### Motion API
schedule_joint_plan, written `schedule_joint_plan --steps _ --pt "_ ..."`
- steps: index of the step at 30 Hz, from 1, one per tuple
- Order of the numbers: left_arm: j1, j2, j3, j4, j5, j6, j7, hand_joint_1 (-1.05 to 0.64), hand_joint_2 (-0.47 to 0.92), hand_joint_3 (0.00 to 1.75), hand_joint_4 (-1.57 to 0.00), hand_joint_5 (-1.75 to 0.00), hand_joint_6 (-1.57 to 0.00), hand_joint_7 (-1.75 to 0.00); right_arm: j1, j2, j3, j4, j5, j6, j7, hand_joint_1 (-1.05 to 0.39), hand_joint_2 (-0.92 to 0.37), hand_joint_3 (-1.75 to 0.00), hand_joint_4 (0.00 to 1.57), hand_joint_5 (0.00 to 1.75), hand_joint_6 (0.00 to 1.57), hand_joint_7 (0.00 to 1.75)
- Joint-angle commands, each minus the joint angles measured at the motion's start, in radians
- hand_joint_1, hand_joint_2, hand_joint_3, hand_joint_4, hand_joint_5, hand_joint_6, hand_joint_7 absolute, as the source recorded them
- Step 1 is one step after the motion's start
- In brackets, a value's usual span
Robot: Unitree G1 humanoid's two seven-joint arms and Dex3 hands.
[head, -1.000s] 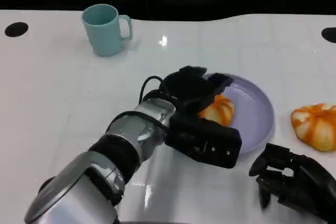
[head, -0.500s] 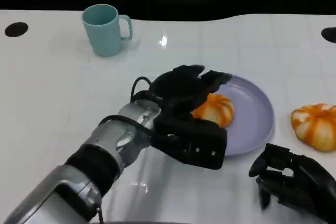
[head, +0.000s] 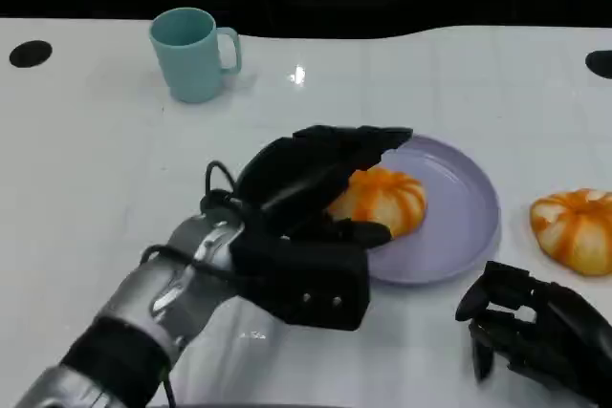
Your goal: Grasp the bread from the table and place it into the plate.
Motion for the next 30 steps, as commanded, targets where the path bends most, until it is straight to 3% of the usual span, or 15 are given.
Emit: schedule_joint_plan --steps 1,6,11,13,15,20,25,30 --pt "0.064 0.017 0.055 -0.025 -0.058 -0.08 0.039 -0.73 0.92 0.54 -0.4 -0.56 -0.42 -0.19 0.01 -0.011 -0.006 0.032 -0.005 0.005 0.011 -0.53 -0.92 -0.28 0.68 1.75 0.66 1.4" --pt "0.119 0.007 0.108 -0.013 -0.123 -0.199 0.068 -0.68 0.92 0.5 -0.45 -0.85 -0.58 -0.26 0.007 -0.009 -0.013 0.04 -0.002 0.007 0.015 -0.53 -0.92 -0.27 0.68 1.75 0.67 1.39" --pt "0.172 -0.01 0.151 0.0 -0.226 -0.31 0.042 -0.64 0.92 0.51 -0.44 -1.08 -0.62 -0.43 0.008 -0.009 -0.014 0.038 -0.004 0.008 0.016 -0.53 -0.92 -0.27 0.68 1.75 0.67 1.39" --pt "0.191 -0.019 0.167 0.012 -0.274 -0.353 0.023 -0.62 0.92 0.5 -0.45 -1.19 -0.57 -0.72 0.007 -0.007 -0.016 0.039 0.002 0.013 0.021 -0.53 -0.92 -0.27 0.68 1.75 0.67 1.39" --pt "0.214 -0.028 0.185 0.023 -0.325 -0.396 0.0 -0.61 0.92 0.5 -0.47 -1.28 -0.54 -0.92 0.009 -0.007 -0.015 0.036 -0.001 0.014 0.02 -0.53 -0.92 -0.26 0.68 1.75 0.67 1.39" --pt "0.27 -0.042 0.222 0.021 -0.427 -0.455 -0.062 -0.65 0.92 0.5 -0.49 -1.49 -0.53 -1.24 0.016 -0.009 -0.011 0.018 -0.009 0.027 0.006 -0.53 -0.92 -0.27 0.68 1.75 0.67 1.38" --pt "0.358 -0.069 0.253 -0.072 -0.606 -0.377 -0.19 -0.68 0.92 0.49 -0.57 -1.67 -0.54 -1.41 0.016 -0.007 -0.015 0.015 0.005 0.047 0.019 -0.52 -0.92 -0.27 0.68 1.75 0.67 1.38" --pt "0.433 -0.079 0.281 -0.173 -0.758 -0.287 -0.32 -0.66 0.92 0.47 -0.56 -1.74 -0.53 -1.49 0.016 -0.008 -0.012 0.006 0.001 0.055 0.011 -0.53 -0.92 -0.26 0.68 1.75 0.68 1.37"
